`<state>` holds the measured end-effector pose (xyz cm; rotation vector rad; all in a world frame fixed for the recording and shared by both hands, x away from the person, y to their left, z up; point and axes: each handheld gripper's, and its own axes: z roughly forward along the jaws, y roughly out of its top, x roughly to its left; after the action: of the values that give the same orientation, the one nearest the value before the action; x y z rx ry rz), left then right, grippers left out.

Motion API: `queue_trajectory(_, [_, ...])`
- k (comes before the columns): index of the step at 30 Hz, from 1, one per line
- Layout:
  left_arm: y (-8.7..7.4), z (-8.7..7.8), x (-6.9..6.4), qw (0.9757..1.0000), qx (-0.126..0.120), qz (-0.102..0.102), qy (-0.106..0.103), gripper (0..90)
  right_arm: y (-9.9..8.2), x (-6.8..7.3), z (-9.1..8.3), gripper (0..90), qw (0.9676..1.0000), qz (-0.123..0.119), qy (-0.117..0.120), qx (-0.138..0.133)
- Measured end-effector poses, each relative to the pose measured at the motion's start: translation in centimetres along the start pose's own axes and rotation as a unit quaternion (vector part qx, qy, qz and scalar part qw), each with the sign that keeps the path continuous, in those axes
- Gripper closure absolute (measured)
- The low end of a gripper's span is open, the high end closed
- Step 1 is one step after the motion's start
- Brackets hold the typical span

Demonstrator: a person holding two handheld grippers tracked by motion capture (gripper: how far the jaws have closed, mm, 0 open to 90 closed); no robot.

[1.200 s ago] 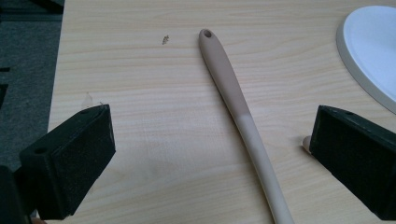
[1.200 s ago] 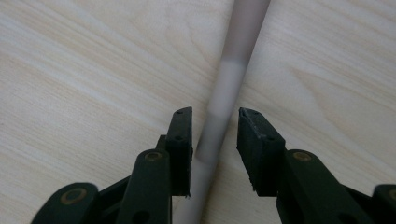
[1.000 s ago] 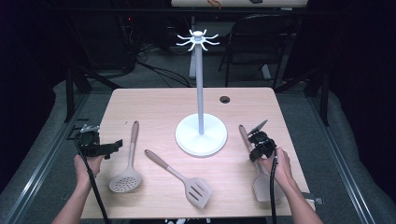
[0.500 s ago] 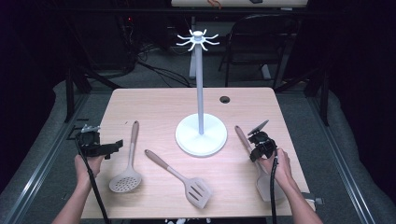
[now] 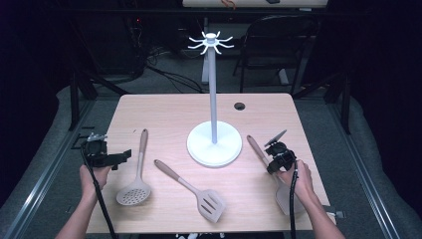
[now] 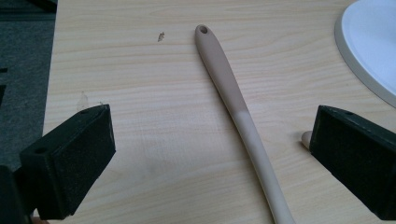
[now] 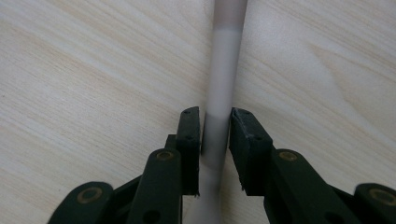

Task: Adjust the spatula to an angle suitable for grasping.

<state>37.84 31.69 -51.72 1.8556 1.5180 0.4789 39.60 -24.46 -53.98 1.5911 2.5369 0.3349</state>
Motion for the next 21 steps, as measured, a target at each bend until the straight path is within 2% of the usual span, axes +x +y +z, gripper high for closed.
queue_trajectory(2, [0.0, 0.0, 0.0, 1.0, -0.001, 0.0, 0.0, 0.2, 0.2, -0.1, 0.0, 73.4, 0.9997, -0.014, -0.001, 0.018])
queue_trajectory(3, [0.0, 0.0, 0.0, 1.0, -0.001, -0.001, 0.0, 0.2, 0.0, 0.1, 0.4, 73.5, 1.0, 0.005, 0.003, -0.001])
queue_trajectory(4, [-0.1, 0.1, 0.0, 1.0, -0.007, -0.002, 0.002, 0.2, 0.2, -0.1, 0.2, 75.0, 0.9998, -0.011, -0.002, 0.017])
queue_trajectory(6, [-0.1, 0.0, -0.1, 0.9999, -0.01, -0.003, 0.001, 0.2, 0.2, -0.1, 0.0, 76.1, 0.9994, -0.017, -0.006, 0.028])
queue_trajectory(8, [-0.1, 0.0, -0.1, 0.9999, -0.01, -0.003, 0.001, 0.3, 0.2, -0.1, 0.1, 76.5, 0.9996, -0.014, -0.003, 0.024])
queue_trajectory(9, [-0.1, -0.1, -0.1, 0.9999, -0.01, -0.001, 0.0, 0.2, 0.0, 0.1, 0.3, 77.3, 1.0, 0.001, 0.002, 0.008])
queue_trajectory(11, [-0.1, -0.1, -0.1, 1.0, -0.01, -0.001, 0.0, 0.2, 0.1, 0.0, 0.1, 77.6, 0.9998, -0.004, 0.008, 0.018])
queue_trajectory(12, [0.0, 0.0, -0.1, 1.0, -0.009, -0.001, -0.001, 0.3, 0.1, -0.1, 0.0, 78.4, 0.9995, -0.006, 0.023, 0.023])
queue_trajectory(16, [-0.1, 0.0, -0.1, 0.9999, -0.011, -0.002, 0.0, 0.2, 0.0, -0.1, -0.1, 78.5, 0.9997, -0.009, 0.016, 0.013])
queue_trajectory(21, [-0.1, 0.0, -0.1, 0.9999, -0.01, -0.002, 0.0, 0.3, -0.4, -0.4, -1.1, 78.5, 0.9995, -0.01, 0.025, -0.014])
